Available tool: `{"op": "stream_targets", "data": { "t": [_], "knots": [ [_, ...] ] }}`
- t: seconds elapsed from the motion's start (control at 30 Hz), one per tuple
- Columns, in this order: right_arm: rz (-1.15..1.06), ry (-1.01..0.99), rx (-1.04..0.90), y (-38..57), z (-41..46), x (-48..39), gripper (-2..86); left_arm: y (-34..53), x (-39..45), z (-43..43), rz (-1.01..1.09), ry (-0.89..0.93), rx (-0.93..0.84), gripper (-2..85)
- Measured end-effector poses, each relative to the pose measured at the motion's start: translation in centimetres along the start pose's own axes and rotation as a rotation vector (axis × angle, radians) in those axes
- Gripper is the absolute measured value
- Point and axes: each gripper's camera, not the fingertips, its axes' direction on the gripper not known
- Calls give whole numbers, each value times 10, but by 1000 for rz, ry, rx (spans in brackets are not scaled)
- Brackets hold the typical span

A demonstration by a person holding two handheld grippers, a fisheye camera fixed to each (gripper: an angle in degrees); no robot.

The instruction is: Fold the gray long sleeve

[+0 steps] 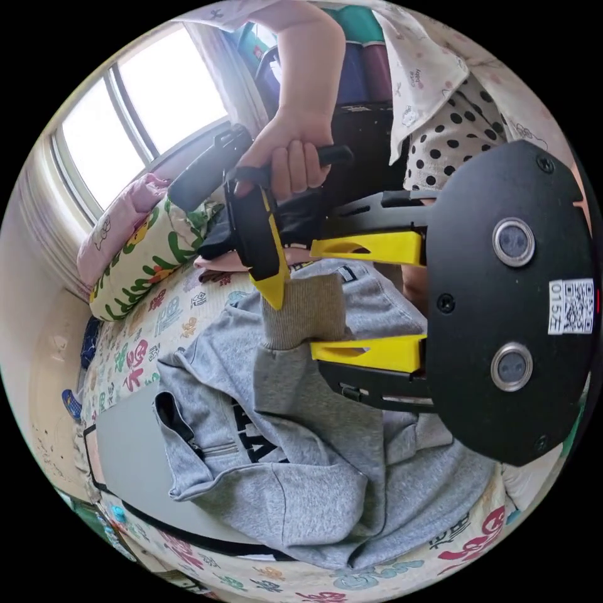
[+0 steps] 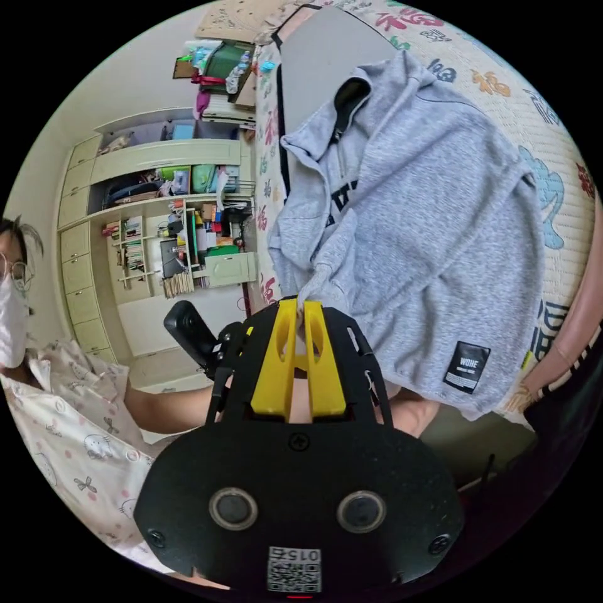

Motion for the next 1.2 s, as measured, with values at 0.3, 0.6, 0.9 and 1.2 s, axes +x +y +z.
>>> {"op": "stream_targets", "data": {
  "t": [0.3,0.6,0.9,1.2],
  "knots": [
    [-392,147,51,13,59,-99,16,23,-65,-31,-204,-8,44,55],
    [-757,782,-288,54,245,-155,63,118,-207,-128,-217,-140,-51,44],
    [-888,1107,-558,36,380,-155,103,148,-281,-125,-65,-121,-175,47],
    [-975,1132,-702,24,395,-173,114,186,-311,-109,-71,-80,-144,47]
  ]
}}
